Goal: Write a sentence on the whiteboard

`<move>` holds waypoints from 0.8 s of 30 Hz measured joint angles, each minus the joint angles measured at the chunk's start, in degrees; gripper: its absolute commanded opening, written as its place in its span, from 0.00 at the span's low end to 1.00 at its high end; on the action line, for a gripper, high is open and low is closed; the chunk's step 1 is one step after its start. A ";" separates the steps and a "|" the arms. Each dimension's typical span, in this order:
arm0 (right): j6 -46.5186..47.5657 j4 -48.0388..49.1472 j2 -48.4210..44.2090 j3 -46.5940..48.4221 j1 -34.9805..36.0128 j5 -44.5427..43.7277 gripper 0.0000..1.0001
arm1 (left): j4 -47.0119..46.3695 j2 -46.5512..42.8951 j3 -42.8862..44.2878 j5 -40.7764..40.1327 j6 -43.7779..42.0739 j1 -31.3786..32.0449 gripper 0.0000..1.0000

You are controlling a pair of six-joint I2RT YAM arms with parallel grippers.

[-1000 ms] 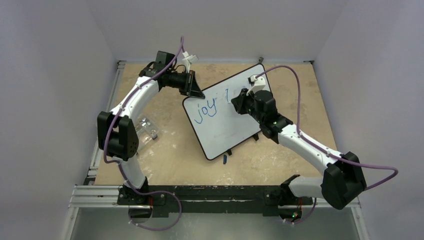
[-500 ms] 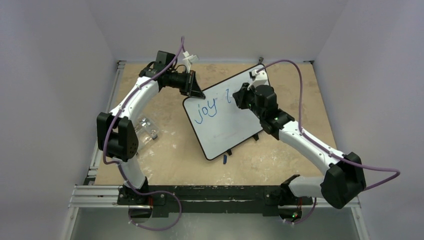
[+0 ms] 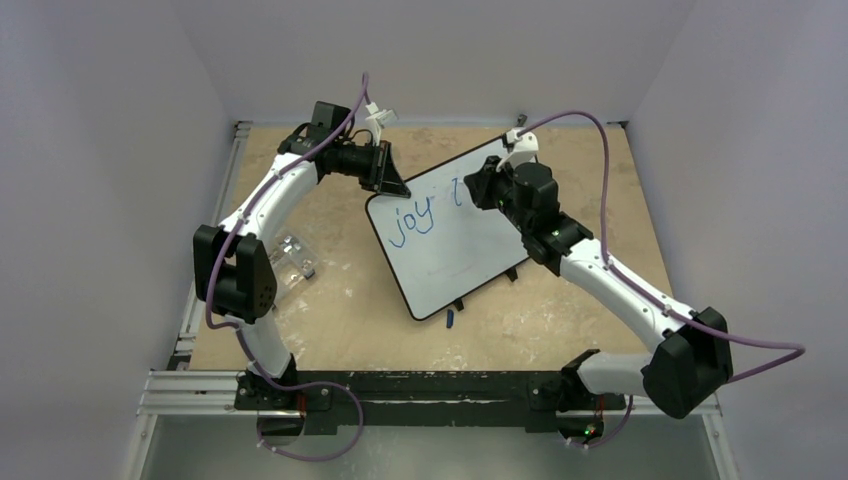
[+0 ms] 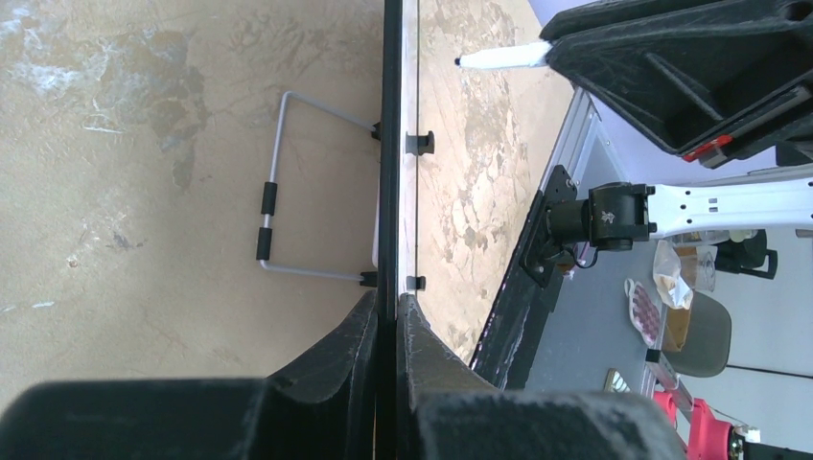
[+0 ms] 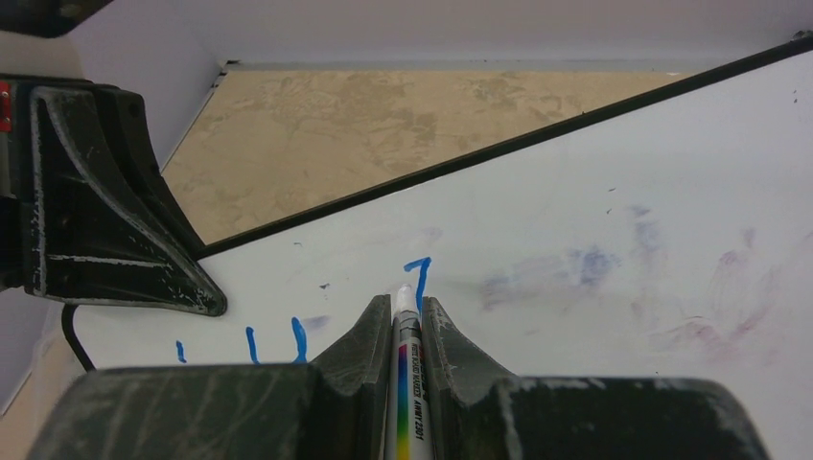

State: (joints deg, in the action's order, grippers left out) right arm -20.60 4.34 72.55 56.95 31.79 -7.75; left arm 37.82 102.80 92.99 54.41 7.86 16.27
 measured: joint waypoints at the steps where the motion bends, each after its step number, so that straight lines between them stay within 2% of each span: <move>1: -0.02 0.02 0.04 0.37 0.00 0.02 0.00 | 0.00 0.00 0.00 0.02 0.00 0.00 0.00; 10: -0.42 1.44 2.27 4.22 0.00 0.90 0.00 | 0.00 -0.02 0.00 0.04 0.00 0.00 0.00; 24: -1.07 2.21 6.56 4.44 0.00 1.29 0.00 | 0.00 -0.02 0.00 0.15 0.07 -0.02 0.00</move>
State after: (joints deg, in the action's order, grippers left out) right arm -21.67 6.55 79.11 61.39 31.79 -6.46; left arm 37.82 102.78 92.99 54.57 7.92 16.25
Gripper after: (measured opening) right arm 0.100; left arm 0.063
